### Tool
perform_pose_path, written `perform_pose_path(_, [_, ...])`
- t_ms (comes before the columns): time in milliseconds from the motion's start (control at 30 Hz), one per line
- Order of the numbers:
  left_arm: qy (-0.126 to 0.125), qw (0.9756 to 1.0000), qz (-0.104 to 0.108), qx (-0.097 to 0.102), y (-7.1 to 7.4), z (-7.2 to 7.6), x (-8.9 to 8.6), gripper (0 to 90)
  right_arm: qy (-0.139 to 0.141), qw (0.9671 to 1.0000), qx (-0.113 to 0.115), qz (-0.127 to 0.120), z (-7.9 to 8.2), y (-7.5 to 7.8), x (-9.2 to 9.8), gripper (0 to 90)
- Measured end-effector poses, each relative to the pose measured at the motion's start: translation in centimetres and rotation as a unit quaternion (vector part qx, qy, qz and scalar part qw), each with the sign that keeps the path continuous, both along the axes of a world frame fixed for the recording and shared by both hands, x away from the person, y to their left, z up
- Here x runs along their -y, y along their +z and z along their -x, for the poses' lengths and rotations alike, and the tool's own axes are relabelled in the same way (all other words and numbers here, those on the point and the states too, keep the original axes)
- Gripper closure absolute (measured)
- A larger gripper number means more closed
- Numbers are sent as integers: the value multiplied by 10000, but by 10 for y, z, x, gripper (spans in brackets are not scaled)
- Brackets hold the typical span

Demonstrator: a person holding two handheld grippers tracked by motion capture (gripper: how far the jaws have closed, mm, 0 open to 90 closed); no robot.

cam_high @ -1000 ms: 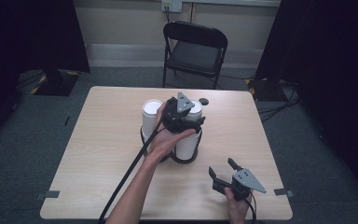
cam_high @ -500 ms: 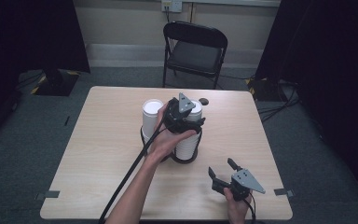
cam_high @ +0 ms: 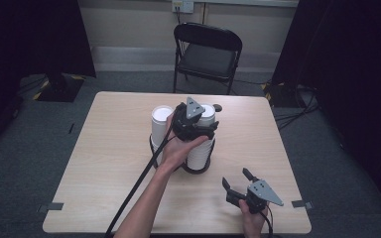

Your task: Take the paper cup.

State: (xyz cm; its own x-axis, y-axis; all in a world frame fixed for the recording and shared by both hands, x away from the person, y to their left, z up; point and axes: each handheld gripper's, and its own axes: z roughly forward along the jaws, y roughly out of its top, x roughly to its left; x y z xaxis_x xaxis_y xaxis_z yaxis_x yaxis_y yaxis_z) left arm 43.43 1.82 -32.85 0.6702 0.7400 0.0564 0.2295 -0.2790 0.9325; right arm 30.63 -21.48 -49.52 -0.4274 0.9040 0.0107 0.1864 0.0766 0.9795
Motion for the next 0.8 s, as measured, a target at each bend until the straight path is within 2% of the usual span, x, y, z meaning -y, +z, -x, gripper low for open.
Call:
perform_pose_path(267, [-4,10000,57,81,2,2,-1,198,2,10000,10,6,0,0,0,170])
perform_pose_path(500, [29,9997,195,136,4,3,-2,198,4,10000,6,-4,0,0,0,171])
perform_pose_path(633, [35,9997,187,178,6,4,-2,198,3,10000,4,-4,0,0,0,171])
perform_pose_path(667, [25,9996,102,254,8,5,-1,198,3,10000,10,-3,0,0,0,170])
perform_pose_path(733, [11,9996,82,269,10,6,-1,198,0,10000,8,-5,0,0,0,171])
perform_pose_path(767, [9,9996,173,237,11,6,-2,197,2,10000,16,3,0,0,0,171])
perform_pose_path(800, [9,9996,173,237,11,6,-2,197,2,10000,16,3,0,0,0,171])
